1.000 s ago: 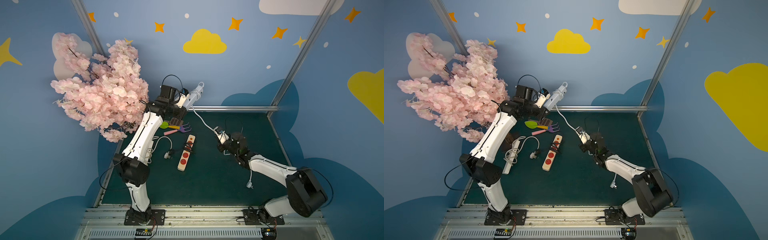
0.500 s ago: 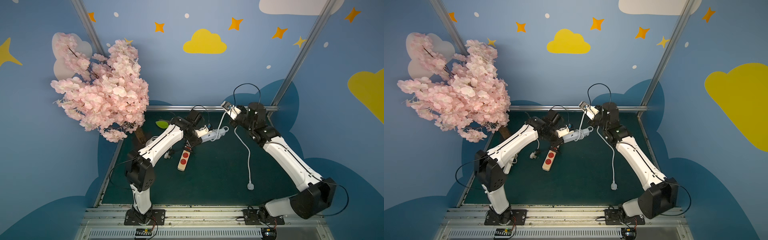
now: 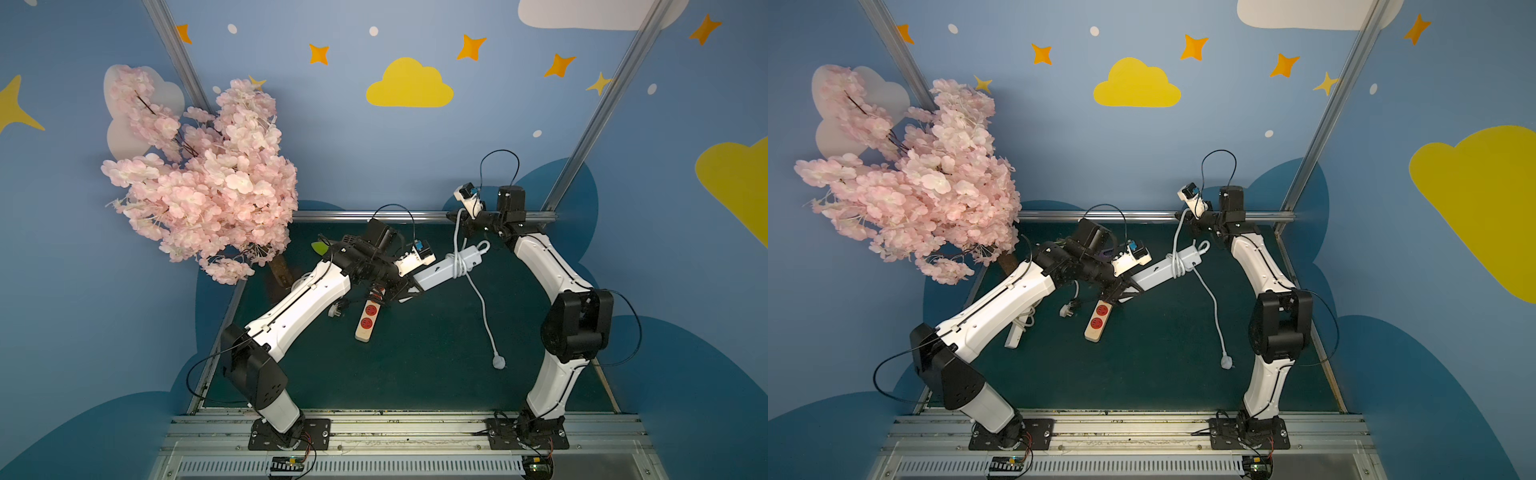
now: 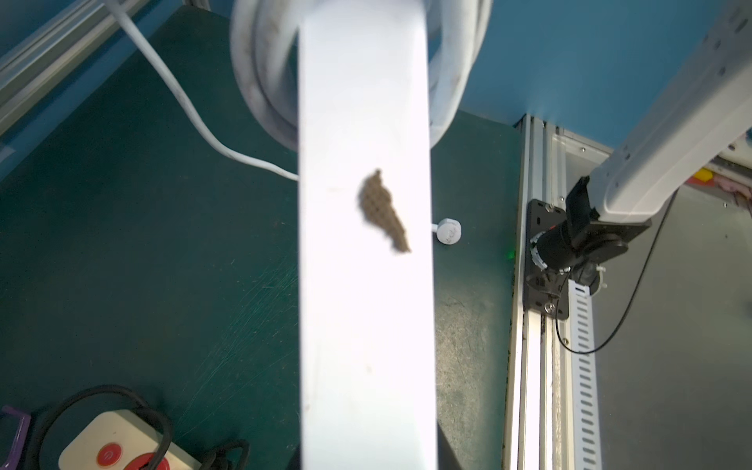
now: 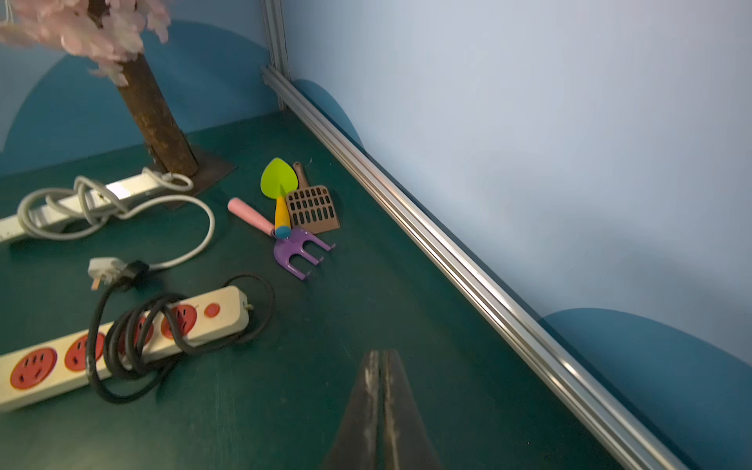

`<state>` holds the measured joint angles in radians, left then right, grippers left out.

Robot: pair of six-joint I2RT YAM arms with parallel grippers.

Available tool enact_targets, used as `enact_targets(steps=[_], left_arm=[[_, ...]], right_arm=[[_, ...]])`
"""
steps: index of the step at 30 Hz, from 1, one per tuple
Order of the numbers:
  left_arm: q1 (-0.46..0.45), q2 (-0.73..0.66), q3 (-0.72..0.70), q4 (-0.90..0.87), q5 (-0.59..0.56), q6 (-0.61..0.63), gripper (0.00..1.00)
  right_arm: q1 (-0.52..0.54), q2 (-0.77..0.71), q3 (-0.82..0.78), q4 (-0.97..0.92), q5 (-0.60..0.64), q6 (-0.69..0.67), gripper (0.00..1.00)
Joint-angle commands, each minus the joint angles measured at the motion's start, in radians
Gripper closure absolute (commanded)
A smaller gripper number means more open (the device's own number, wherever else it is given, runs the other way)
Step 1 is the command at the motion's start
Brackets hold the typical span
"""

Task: Wrap the cord around the power strip
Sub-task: Wrap the power cord around the power strip.

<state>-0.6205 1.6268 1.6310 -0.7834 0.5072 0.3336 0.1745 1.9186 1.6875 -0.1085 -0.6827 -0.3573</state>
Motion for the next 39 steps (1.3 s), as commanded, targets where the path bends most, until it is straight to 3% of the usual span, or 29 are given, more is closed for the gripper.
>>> enact_targets(steps=[1, 4, 10, 16, 18, 23, 25, 31, 33, 36, 39], left_arm=[[-0.031, -0.112, 0.003, 0.079, 0.203, 0.044, 0.98], [-0.023, -0.117, 0.003, 0.132, 0.152, -0.001, 0.97], [-0.003, -0.128, 0.018, 0.202, 0.162, -0.079, 0.97], [0.036, -0.14, 0.027, 0.24, 0.138, -0.147, 0.97], [0.057, -0.146, 0.019, 0.277, 0.137, -0.187, 0.97], [0.113, -0.153, -0.017, 0.439, 0.152, -0.335, 0.97], [0.139, -0.145, -0.013, 0.491, 0.123, -0.397, 0.97], [0.332, -0.003, 0.175, 0.393, -0.013, -0.477, 0.97], [0.392, 0.073, 0.258, 0.3, -0.04, -0.42, 0.97], [0.42, 0.158, 0.365, 0.171, -0.201, -0.3, 0.97], [0.427, 0.221, 0.433, 0.117, -0.357, -0.227, 0.98]], right_arm=[[-0.04, 0.065, -0.087, 0.317, 0.06, 0.289, 0.97], [-0.015, 0.083, -0.154, 0.411, 0.088, 0.351, 0.86], [0.039, 0.12, -0.233, 0.498, 0.185, 0.401, 0.62], [0.054, 0.116, -0.328, 0.498, 0.255, 0.369, 0.55], [0.057, 0.113, -0.357, 0.488, 0.264, 0.353, 0.59], [0.084, 0.104, -0.41, 0.436, 0.24, 0.304, 0.92], [0.104, 0.077, -0.456, 0.427, 0.278, 0.294, 1.0], [0.223, -0.097, -0.607, 0.331, 0.408, 0.175, 1.0], [0.268, -0.172, -0.663, 0.297, 0.457, 0.142, 1.0], [0.335, -0.271, -0.711, 0.222, 0.542, 0.073, 1.0], [0.416, -0.365, -0.71, 0.102, 0.66, -0.084, 1.0]])
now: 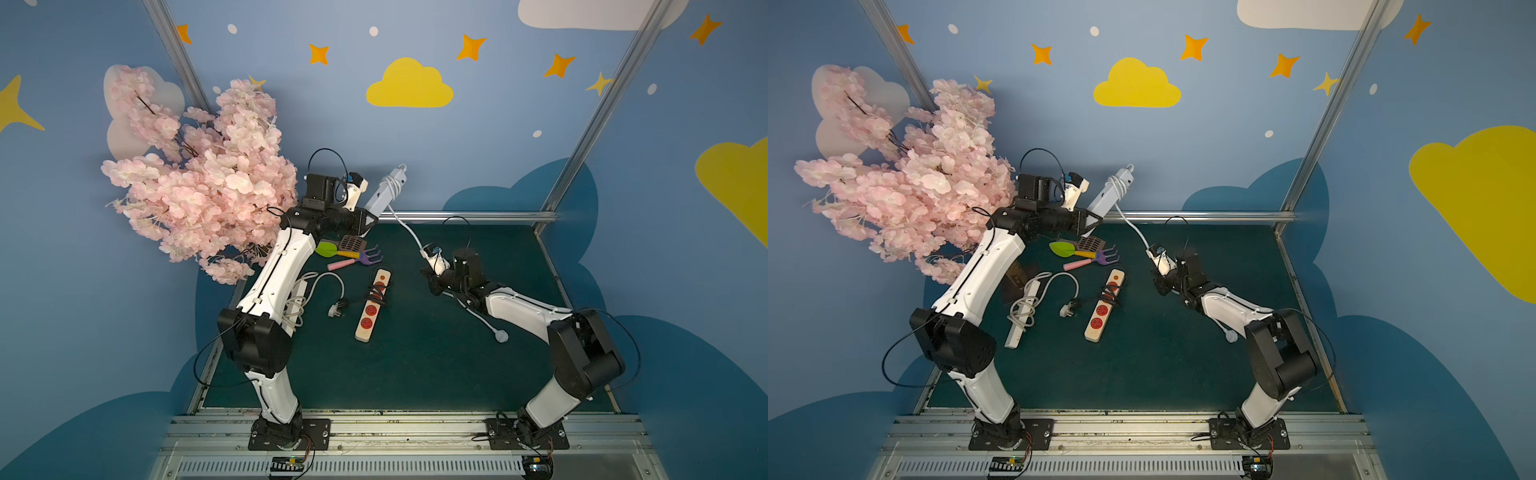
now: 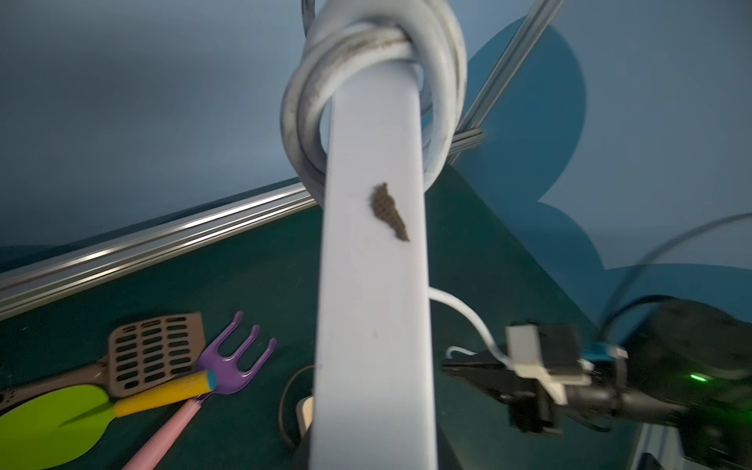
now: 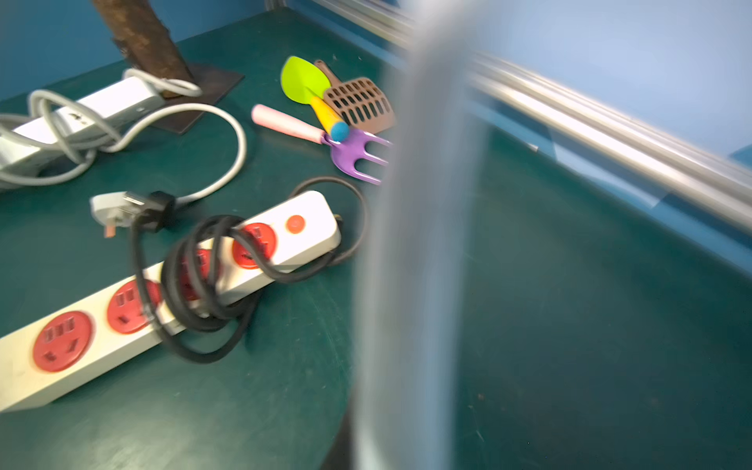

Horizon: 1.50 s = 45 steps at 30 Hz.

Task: Wrap the cord around the power strip
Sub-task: Wrap the power cord around the power strip.

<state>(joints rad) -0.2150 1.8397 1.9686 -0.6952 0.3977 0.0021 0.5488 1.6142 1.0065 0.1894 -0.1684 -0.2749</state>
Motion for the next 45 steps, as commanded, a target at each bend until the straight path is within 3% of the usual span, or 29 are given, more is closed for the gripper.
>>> enact_targets(steps=[1, 5, 8, 10, 14, 20, 28, 32, 35, 40, 45], left_arm=[[0.014, 0.036, 0.125, -0.002, -0.325, 0.139, 0.98], [-0.067, 0.122, 0.153, -0.113, -0.572, 0.303, 0.97], [-0.167, 0.173, 0.161, -0.295, -0.616, 0.4, 0.98], [-0.209, 0.184, 0.16, -0.419, -0.587, 0.402, 0.98], [-0.275, 0.114, 0.049, -0.497, -0.404, 0.452, 0.97], [-0.387, -0.003, -0.147, -0.504, -0.122, 0.631, 0.97], [-0.412, -0.097, -0.155, -0.541, 0.379, 0.648, 0.98], [-0.405, -0.176, -0.187, -0.43, 0.516, 0.614, 0.97], [-0.383, -0.239, -0.249, -0.257, 0.557, 0.526, 0.98], [-0.337, -0.35, -0.427, 0.203, 0.588, 0.236, 0.97], [-0.319, -0.35, -0.413, 0.284, 0.575, 0.163, 0.97]], right_arm=[[0.068, -0.098, -0.008, -0.256, 0.19, -0.202, 1.0], [0.141, -0.245, 0.075, -0.375, 0.267, -0.354, 1.0], [0.141, -0.327, 0.096, -0.275, 0.259, -0.44, 1.0], [0.083, -0.325, 0.168, -0.303, 0.207, -0.452, 1.0], [-0.096, -0.237, 0.369, -0.439, 0.032, -0.423, 1.0], [-0.215, -0.046, 0.565, -0.472, -0.135, -0.398, 1.0], [-0.343, 0.188, 0.735, -0.5, -0.389, -0.35, 1.0], [-0.409, 0.243, 0.688, -0.342, -0.583, -0.155, 1.0], [-0.423, 0.261, 0.634, -0.228, -0.627, -0.042, 1.0], [-0.417, 0.269, 0.485, -0.009, -0.641, 0.142, 0.82], [-0.397, 0.293, 0.353, 0.195, -0.57, 0.278, 0.65]])
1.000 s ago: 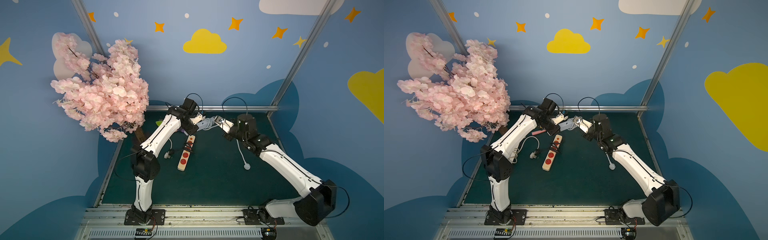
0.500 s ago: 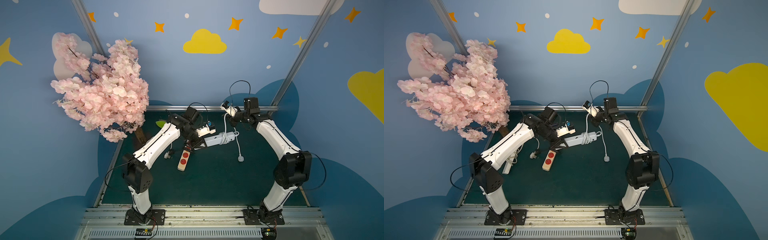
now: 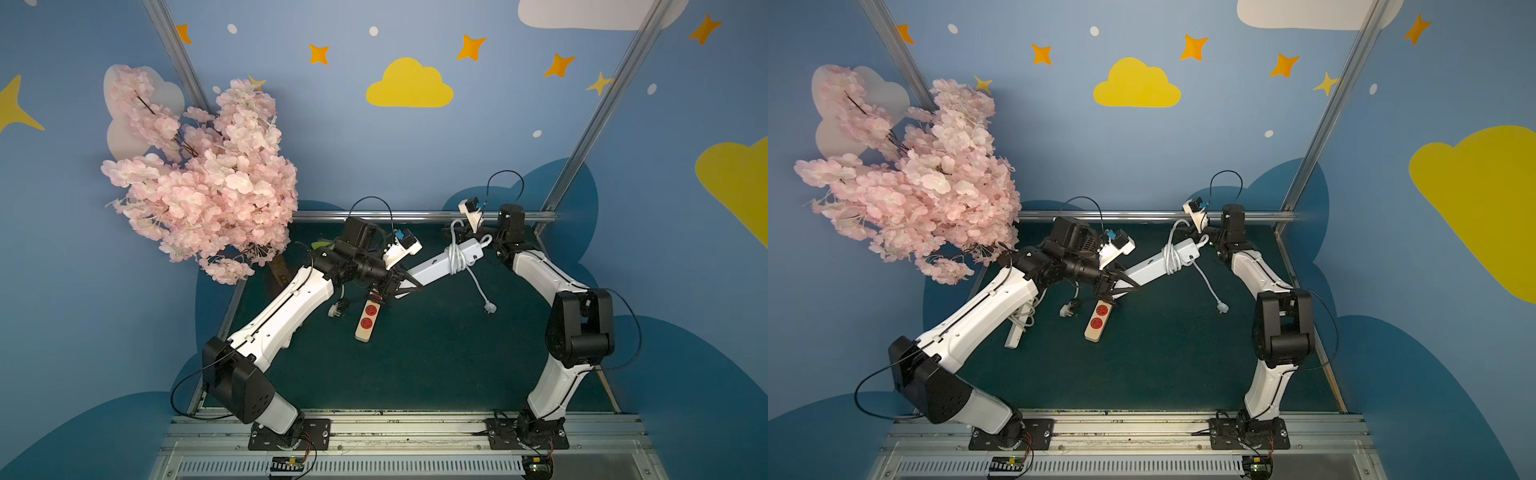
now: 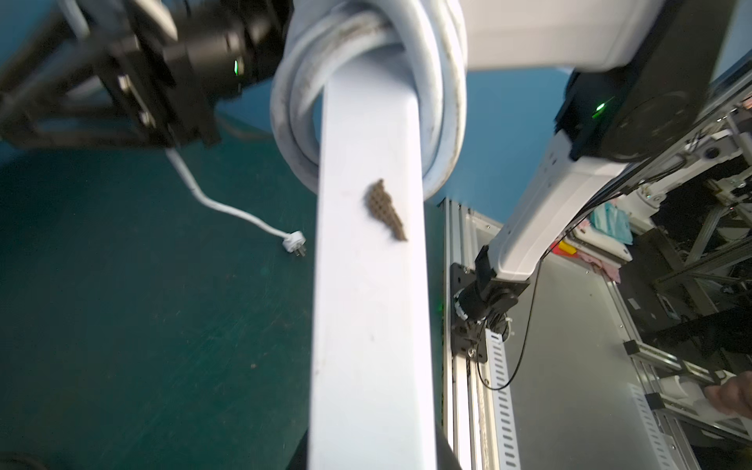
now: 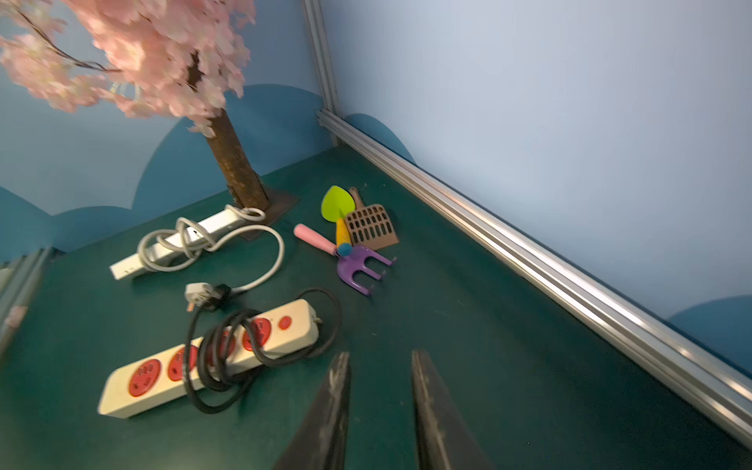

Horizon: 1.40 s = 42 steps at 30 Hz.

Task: Wrap the cord around the power strip
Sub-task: Wrap the power cord around the power strip.

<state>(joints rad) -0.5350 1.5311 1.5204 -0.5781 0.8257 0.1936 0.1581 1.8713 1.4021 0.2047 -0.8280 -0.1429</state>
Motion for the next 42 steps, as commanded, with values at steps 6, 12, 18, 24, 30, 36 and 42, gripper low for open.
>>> enact_targets(steps=[6, 12, 18, 24, 30, 36, 42], left_arm=[[0.039, -0.05, 0.06, 0.214, 0.094, -0.098, 0.97], [0.075, -0.049, 0.072, 0.312, 0.075, -0.195, 0.97], [0.139, -0.024, 0.124, 0.319, -0.088, -0.258, 0.98], [0.274, 0.053, 0.19, 0.348, -0.317, -0.384, 0.97], [0.324, 0.179, 0.271, 0.263, -0.612, -0.251, 0.98], [0.236, 0.307, 0.35, 0.067, -0.962, 0.072, 0.97], [0.084, 0.334, 0.327, -0.138, -1.004, 0.237, 0.97]], right_arm=[[0.019, 0.069, -0.131, 0.223, 0.169, 0.143, 0.54], [0.054, 0.116, -0.139, 0.253, 0.205, 0.134, 0.69], [0.108, 0.093, -0.181, 0.204, 0.237, 0.087, 0.91], [0.244, -0.056, -0.285, 0.012, 0.424, -0.068, 0.99], [0.388, -0.234, -0.349, -0.229, 0.626, -0.228, 1.0], [0.527, -0.444, -0.307, -0.511, 0.821, -0.422, 1.0], [0.534, -0.551, -0.192, -0.516, 0.944, -0.55, 1.0]])
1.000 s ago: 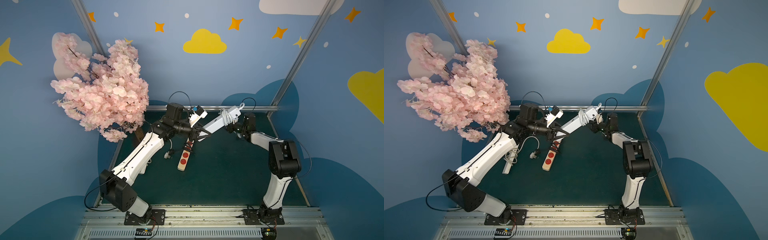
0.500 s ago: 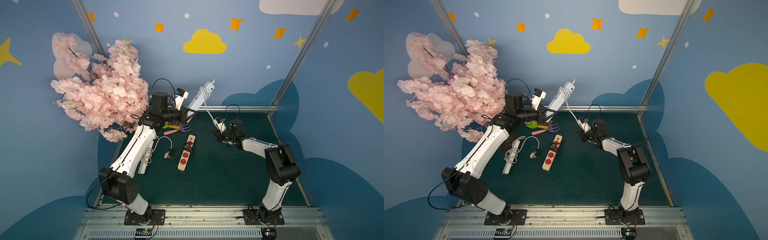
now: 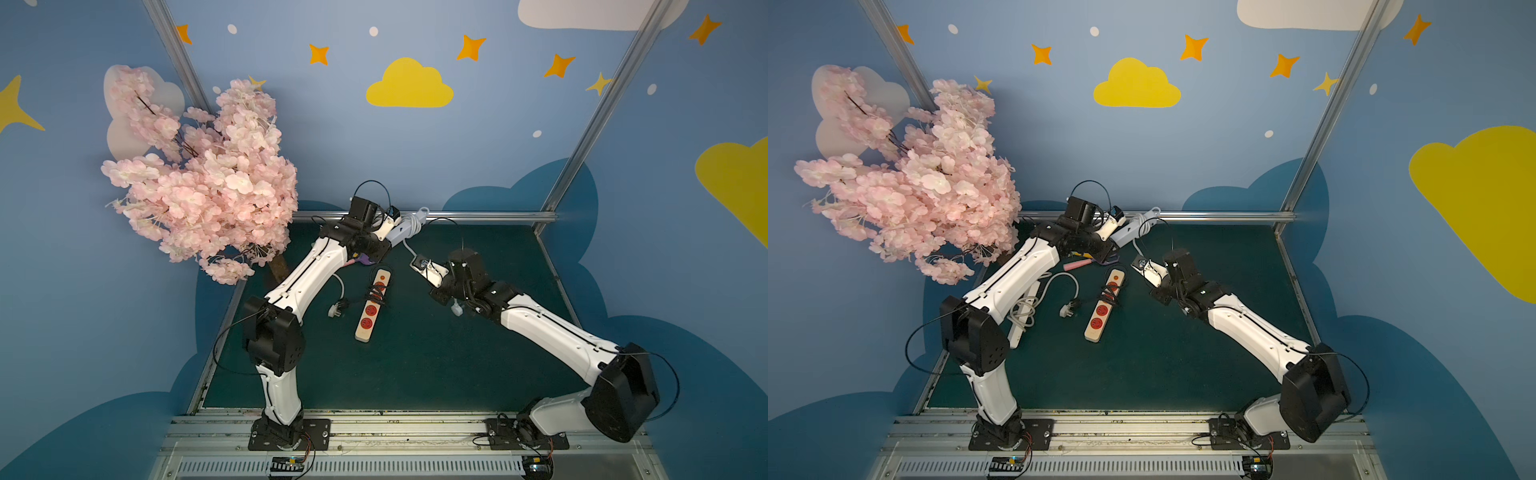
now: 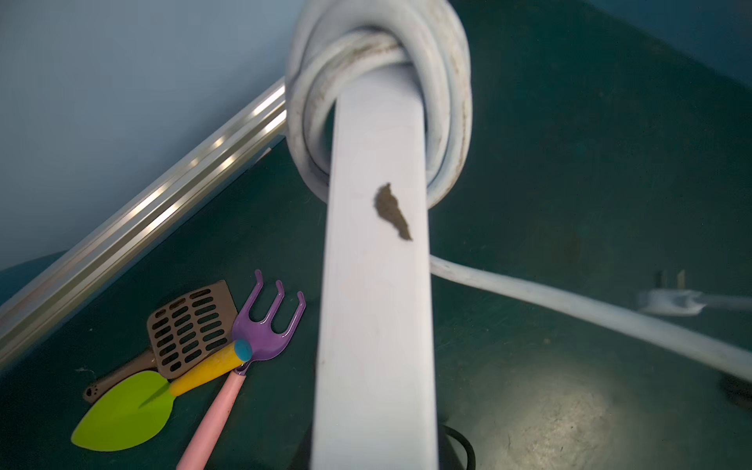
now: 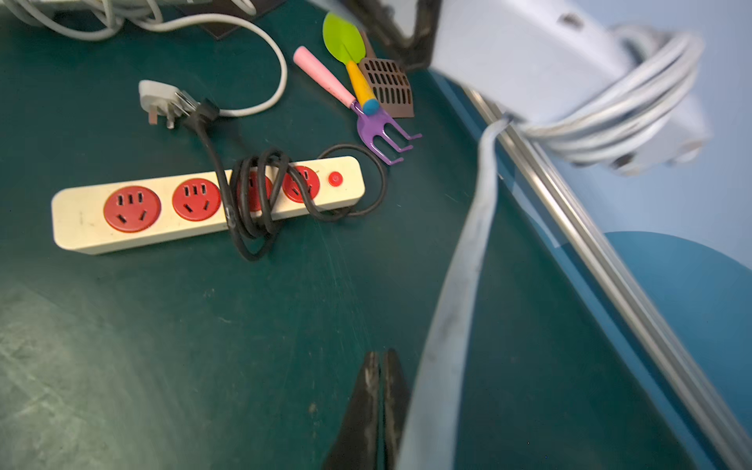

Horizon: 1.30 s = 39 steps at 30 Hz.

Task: Wrap the cord around the power strip
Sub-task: Wrap the power cord around the power strip.

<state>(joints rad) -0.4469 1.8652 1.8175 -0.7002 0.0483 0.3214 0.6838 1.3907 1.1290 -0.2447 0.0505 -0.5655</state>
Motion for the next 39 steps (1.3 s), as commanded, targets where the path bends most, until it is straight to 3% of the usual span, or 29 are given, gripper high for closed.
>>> enact_targets(steps=[1, 8, 13, 18, 21, 26, 32, 35, 39], left_arm=[[-0.026, -0.006, 0.017, -0.061, -0.206, 0.117, 0.97], [-0.108, -0.065, -0.082, -0.349, 0.214, 0.174, 0.98], [-0.162, -0.172, -0.209, -0.369, 0.644, 0.268, 0.97], [-0.163, -0.203, -0.199, -0.383, 0.934, 0.265, 0.98], [-0.144, -0.24, -0.195, -0.326, 1.023, 0.229, 0.97], [-0.097, -0.335, -0.263, -0.05, 1.092, 0.054, 0.97], [-0.025, -0.446, -0.413, 0.376, 1.096, -0.229, 0.98], [0.003, -0.465, -0.422, 0.456, 1.098, -0.295, 0.98], [0.011, -0.46, -0.389, 0.457, 1.082, -0.316, 0.97]], right_arm=[[-0.009, -0.065, 0.119, -0.089, 0.061, -0.152, 1.0], [-0.167, 0.033, 0.333, -0.187, -0.068, -0.242, 1.0], [-0.309, 0.185, 0.518, -0.307, -0.302, -0.305, 1.0], [-0.437, 0.355, 0.676, -0.449, -0.608, -0.304, 1.0], [-0.476, 0.427, 0.696, -0.494, -0.826, -0.237, 0.99], [-0.5, 0.451, 0.55, -0.332, -1.087, -0.069, 0.75], [-0.481, 0.336, 0.203, 0.287, -1.048, 0.34, 0.59], [-0.471, 0.319, 0.135, 0.402, -1.011, 0.431, 0.55], [-0.435, 0.302, 0.097, 0.443, -0.97, 0.445, 0.55]])
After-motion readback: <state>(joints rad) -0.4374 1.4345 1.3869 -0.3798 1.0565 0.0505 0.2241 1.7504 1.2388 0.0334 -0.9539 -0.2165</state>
